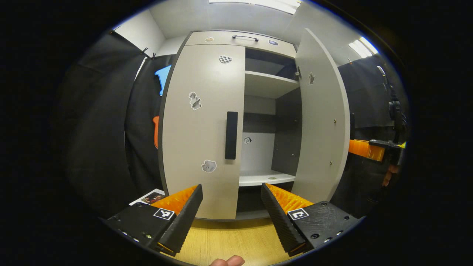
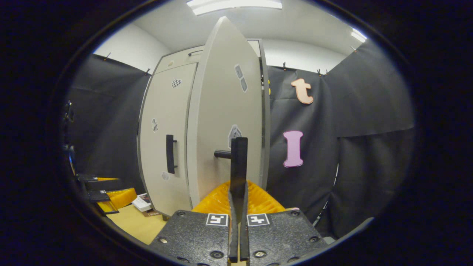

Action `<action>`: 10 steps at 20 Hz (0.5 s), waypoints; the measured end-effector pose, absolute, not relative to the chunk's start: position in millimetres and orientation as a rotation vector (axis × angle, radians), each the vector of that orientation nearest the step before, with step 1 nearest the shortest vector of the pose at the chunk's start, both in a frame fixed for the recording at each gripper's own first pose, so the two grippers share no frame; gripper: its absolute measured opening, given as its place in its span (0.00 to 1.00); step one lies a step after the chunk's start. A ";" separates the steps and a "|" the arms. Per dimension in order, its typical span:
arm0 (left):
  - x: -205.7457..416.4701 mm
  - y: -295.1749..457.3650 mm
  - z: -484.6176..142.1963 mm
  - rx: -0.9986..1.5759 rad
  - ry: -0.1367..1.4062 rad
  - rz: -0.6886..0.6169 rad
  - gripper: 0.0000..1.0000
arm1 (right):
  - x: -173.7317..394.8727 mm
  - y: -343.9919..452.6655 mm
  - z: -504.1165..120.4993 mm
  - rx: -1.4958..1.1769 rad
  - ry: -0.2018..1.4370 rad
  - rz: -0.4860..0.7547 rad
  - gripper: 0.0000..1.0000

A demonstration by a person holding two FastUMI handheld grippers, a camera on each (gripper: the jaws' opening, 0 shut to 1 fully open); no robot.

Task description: Open the right door of the double-door shoe cabinet with the right hand, and open the left door with the left hand.

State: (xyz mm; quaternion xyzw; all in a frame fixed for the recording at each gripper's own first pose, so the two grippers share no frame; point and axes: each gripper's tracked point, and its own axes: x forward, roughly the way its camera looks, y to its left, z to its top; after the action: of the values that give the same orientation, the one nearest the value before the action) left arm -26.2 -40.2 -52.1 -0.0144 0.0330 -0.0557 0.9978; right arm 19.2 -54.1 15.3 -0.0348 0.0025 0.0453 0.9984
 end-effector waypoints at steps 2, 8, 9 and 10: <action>-25.6 -41.8 -52.2 -0.032 0.062 -0.108 0.95 | 18.3 -64.5 15.7 -0.088 -0.001 0.058 0.05; -22.2 -42.5 -53.5 -0.031 0.064 -0.103 0.95 | 21.8 -109.6 18.0 -0.087 -0.009 -0.049 0.04; -21.5 -42.5 -53.9 -0.031 0.064 -0.101 0.95 | 21.2 -119.0 19.5 -0.083 -0.017 -0.063 0.04; -20.7 -42.5 -54.8 -0.032 0.067 -0.101 0.95 | 20.0 -126.5 19.8 -0.075 -0.023 -0.071 0.04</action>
State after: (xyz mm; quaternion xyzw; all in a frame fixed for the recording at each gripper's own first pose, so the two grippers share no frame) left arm -20.7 -42.5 -54.8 -0.0160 0.0334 -0.0506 0.9980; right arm 20.0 -126.5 19.8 -0.0377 -0.0117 -0.0353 0.9986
